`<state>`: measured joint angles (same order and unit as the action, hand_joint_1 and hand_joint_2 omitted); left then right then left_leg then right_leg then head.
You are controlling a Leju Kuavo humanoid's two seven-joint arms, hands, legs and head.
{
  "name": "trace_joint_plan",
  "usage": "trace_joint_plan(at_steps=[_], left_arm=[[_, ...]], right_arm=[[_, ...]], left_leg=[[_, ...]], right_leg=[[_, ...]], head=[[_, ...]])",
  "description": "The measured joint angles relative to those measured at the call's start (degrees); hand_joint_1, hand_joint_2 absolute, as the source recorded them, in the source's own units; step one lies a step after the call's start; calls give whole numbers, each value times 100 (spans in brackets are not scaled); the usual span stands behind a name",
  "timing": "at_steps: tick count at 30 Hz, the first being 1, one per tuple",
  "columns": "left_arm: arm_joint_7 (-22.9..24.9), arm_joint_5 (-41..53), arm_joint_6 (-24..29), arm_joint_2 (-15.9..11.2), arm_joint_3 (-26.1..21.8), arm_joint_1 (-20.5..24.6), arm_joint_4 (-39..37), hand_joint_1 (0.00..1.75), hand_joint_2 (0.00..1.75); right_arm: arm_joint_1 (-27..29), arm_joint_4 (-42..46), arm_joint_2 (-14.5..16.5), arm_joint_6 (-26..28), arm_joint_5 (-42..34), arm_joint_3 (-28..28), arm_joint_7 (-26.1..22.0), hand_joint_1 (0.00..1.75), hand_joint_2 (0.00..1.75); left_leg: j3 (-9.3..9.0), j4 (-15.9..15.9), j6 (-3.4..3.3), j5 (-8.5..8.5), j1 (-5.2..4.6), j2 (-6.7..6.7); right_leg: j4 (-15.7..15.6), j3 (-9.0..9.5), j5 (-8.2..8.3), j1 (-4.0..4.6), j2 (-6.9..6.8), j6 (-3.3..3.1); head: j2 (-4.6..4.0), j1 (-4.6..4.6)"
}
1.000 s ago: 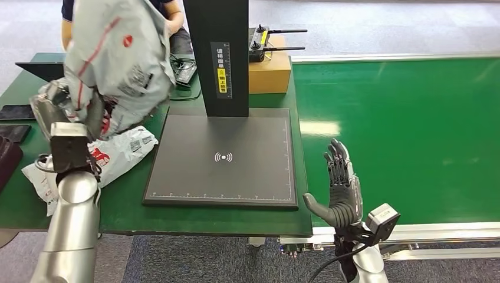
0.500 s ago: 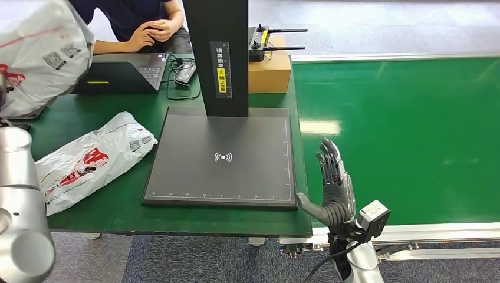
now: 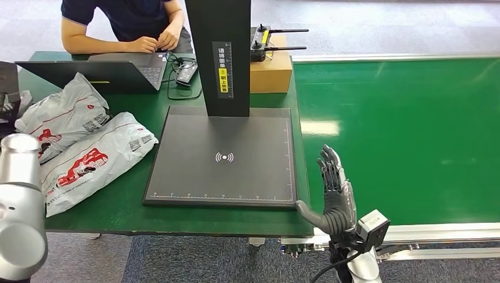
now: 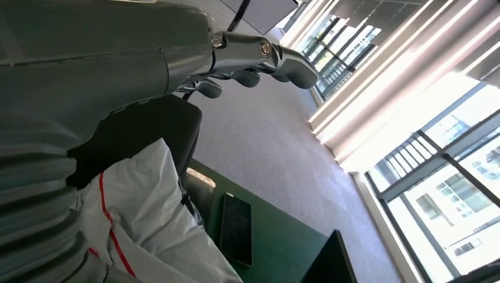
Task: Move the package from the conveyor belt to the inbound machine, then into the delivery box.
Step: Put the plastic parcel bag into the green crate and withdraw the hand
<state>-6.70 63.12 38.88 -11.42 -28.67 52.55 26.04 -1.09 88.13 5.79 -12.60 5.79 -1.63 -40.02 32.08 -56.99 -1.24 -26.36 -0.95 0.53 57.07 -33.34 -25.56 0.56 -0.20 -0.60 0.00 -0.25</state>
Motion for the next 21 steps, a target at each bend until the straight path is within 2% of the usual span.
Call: trace_joint_plan(at_steps=[5, 10, 13, 21], left_arm=[[-832, -513, -366, 273, 144, -10, 86, 0, 175], [-1694, -1474, -1174, 619, 543, -288, 550, 0, 175], [-1917, -2070, -1574, 846, 1030, -808, 1175, 0, 175], [-1833, -2476, -1737, 1288, 2461, -2466, 3231, 0, 175]], right_arm=[[98, 115, 22, -8, 49, 46, 0, 0, 175], [261, 244, 26, -45, 40, 142, 0, 0, 175], [378, 325, 38, -71, 81, 255, 0, 0, 175], [654, 475, 85, -47, 343, 538, 0, 0, 175]], left_leg=[[-1, -2, 0, 0, -1, -2], [-2, -1, -2, -2, -2, 0], [-2, -1, -2, -6, -3, 1], [0, -1, -5, -18, -3, 5]], right_leg=[[-1, 2, 2, 0, -3, 2], [-1, 2, 3, -3, 0, 4], [-2, 1, 1, -4, 2, 6], [-5, 0, -6, -5, 9, 10]], head=[[0, -1], [0, -1], [0, -1], [0, 1]])
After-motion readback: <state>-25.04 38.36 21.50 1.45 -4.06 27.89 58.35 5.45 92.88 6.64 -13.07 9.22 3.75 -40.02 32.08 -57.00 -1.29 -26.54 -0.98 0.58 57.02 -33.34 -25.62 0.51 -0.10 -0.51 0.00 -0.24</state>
